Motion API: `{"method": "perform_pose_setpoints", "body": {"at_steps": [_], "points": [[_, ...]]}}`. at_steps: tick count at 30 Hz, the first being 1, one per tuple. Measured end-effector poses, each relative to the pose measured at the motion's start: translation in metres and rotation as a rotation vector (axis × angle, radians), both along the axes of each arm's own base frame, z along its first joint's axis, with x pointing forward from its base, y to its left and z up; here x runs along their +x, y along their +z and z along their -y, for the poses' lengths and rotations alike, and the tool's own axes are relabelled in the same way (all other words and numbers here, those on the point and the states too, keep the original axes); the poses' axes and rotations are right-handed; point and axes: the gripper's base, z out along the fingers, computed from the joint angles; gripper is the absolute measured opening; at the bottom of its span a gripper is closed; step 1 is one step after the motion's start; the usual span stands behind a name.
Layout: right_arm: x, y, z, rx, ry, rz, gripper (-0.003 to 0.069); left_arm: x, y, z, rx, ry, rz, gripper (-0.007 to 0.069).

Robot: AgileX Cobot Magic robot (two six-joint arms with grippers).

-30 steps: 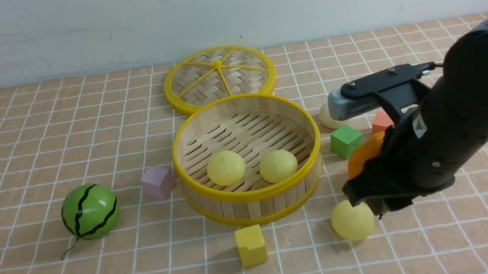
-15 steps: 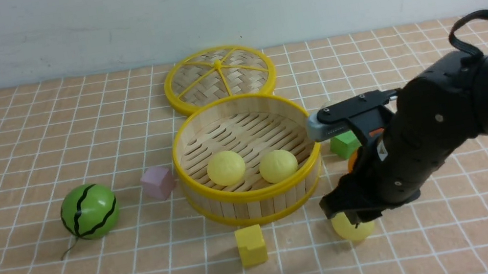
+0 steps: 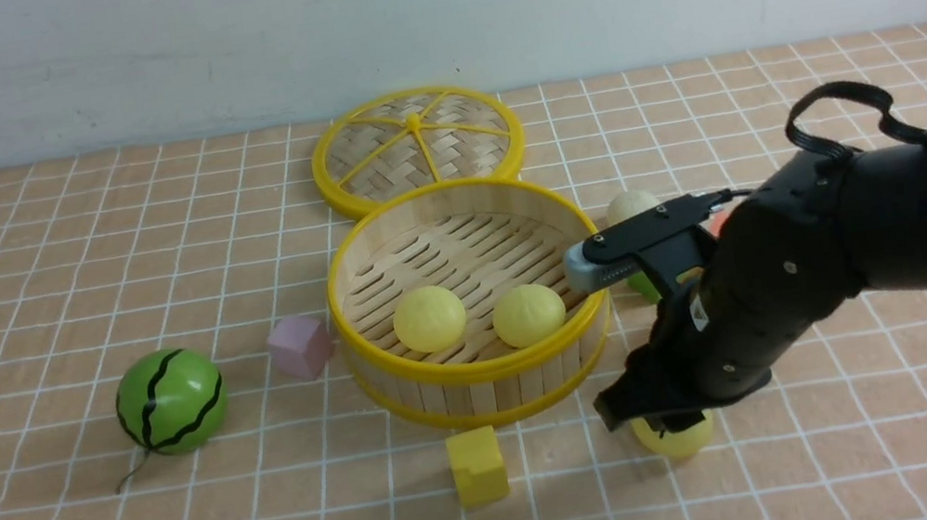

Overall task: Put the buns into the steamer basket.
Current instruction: Use the right arm to grab a steamed stuffed bun

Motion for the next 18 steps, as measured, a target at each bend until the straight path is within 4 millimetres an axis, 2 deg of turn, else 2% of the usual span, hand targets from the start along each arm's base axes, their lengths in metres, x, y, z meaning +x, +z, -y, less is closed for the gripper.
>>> {"method": "perform_pose_setpoints", "body": {"at_steps": [7, 12, 13, 14, 17, 18], "points": [[0.004, -0.01, -0.0024, 0.001, 0.002, 0.002, 0.029, 0.0, 0.0, 0.0, 0.0, 0.0, 0.0, 0.0081], [0.0052, -0.0106, -0.003, 0.005, 0.004, 0.013, 0.025, 0.0, 0.0, 0.0, 0.0, 0.0, 0.0, 0.0084], [0.0054, -0.0106, -0.0027, 0.0, 0.008, 0.015, 0.0205, 0.0, 0.0, 0.0, 0.0, 0.0, 0.0, 0.0086], [0.0054, -0.0106, -0.0026, -0.002, 0.009, 0.017, 0.0191, 0.0, 0.0, 0.0, 0.0, 0.0, 0.0, 0.0086], [0.0061, -0.0105, -0.0015, -0.024, 0.028, 0.029, 0.0041, 0.0, 0.0, 0.0, 0.0, 0.0, 0.0, 0.0091], [0.0062, -0.0105, -0.0015, -0.025, 0.029, 0.03, 0.0034, 0.0, 0.0, 0.0, 0.0, 0.0, 0.0, 0.0091]]}}
